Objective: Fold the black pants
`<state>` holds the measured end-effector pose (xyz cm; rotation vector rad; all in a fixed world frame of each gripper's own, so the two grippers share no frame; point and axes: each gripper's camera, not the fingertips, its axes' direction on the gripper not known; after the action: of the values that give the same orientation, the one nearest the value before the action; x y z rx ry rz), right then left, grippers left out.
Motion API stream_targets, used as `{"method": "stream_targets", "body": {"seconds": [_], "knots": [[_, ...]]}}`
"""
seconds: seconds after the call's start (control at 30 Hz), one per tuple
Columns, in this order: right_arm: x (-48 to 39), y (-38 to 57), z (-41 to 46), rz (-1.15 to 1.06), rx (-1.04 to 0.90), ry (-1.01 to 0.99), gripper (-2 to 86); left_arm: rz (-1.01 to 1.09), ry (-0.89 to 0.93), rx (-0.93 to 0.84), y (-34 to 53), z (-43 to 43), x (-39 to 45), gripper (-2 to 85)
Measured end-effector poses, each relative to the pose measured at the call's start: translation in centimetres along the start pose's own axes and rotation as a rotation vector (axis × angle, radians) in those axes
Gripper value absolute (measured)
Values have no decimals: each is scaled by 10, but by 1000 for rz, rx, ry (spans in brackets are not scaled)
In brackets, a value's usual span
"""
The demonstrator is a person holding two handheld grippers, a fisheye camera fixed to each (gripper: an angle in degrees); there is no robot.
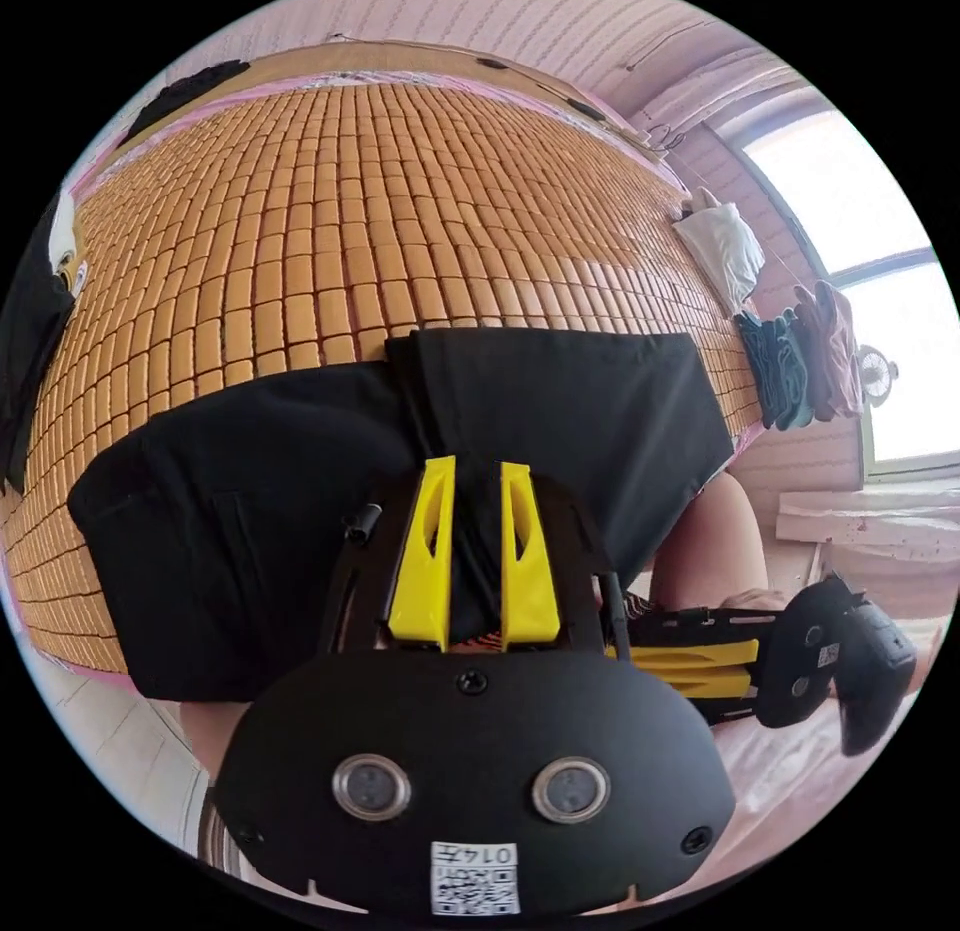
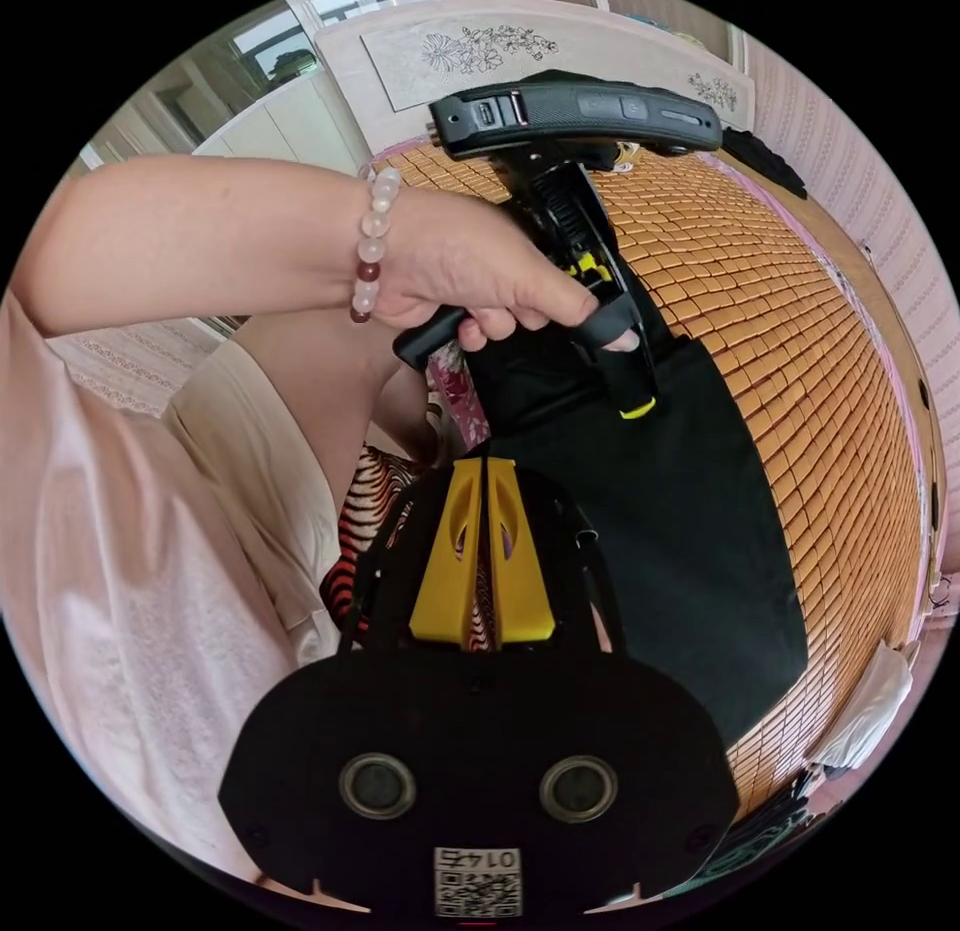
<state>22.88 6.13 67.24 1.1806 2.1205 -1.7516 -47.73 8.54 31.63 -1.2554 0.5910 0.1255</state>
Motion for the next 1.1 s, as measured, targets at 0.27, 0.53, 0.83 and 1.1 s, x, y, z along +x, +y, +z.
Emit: {"method": "stream_targets", "body": {"seconds": [0.27, 0.53, 0.83, 1.1], "knots": [[22, -19, -2, 61, 27, -38, 0, 89, -51, 62, 12, -18, 14, -9], [34, -46, 18, 30, -4, -49, 5, 42, -88, 139, 33, -24, 8, -10], [72, -81, -8, 27, 62, -152, 41, 71, -198, 77, 48, -9, 5, -10], [158, -155, 4, 124, 23, 92, 69, 0, -129, 102, 59, -6, -13, -10]]}}
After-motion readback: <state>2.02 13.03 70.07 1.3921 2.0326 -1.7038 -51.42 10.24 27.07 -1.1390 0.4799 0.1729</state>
